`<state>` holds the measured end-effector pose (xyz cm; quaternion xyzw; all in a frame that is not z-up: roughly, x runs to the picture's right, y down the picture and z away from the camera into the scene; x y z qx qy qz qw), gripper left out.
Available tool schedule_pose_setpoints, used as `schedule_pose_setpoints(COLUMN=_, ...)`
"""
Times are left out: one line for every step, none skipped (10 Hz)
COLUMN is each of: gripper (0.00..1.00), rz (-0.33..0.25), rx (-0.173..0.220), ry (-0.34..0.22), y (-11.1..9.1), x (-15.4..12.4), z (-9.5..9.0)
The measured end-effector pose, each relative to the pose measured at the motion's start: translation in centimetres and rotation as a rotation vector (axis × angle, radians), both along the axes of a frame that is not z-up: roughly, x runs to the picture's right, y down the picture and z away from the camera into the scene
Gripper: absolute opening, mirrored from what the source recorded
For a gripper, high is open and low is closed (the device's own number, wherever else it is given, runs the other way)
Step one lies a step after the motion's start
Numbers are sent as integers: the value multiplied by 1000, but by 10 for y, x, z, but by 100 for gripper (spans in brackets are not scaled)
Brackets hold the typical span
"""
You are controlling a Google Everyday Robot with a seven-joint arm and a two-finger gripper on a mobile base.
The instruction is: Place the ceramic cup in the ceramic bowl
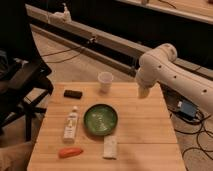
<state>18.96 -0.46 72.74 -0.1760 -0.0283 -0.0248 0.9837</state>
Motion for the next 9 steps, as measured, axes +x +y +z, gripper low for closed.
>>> schedule_pose_setpoints(gripper=65, rz=-1, rx=39, ry=-14, y=-12, x=-6, z=2)
schedule_pose_setpoints(gripper=65, rz=-12, rx=70, ry=-39, y=-21, x=-20, z=7)
schedule_pose_setpoints(gripper=65, rz=-29, rx=87, ry=-72, y=-25, x=-38, z=13)
schedule_pose_setpoints(gripper=65, rz=-45, rx=86, ry=-112, y=-21, x=-59, z=22)
schedule_pose_setpoints(gripper=65, rz=-62, rx=84, ry=-149, y=-15, x=-80, z=33)
schedule_pose_setpoints(gripper=65, rz=-80, rx=79, ry=-186, y=-9, x=-102, z=44)
schedule_pose_setpoints(gripper=65, rz=-96, rx=78, ry=-211, y=-6, x=-119, z=52)
schedule_pose_setpoints(gripper=65, rz=-120, rx=92, ry=-231, y=-10, x=-138, z=60)
schedule_pose_setpoints(gripper=65, rz=-133, rx=112, ry=-237, y=-19, x=-149, z=65)
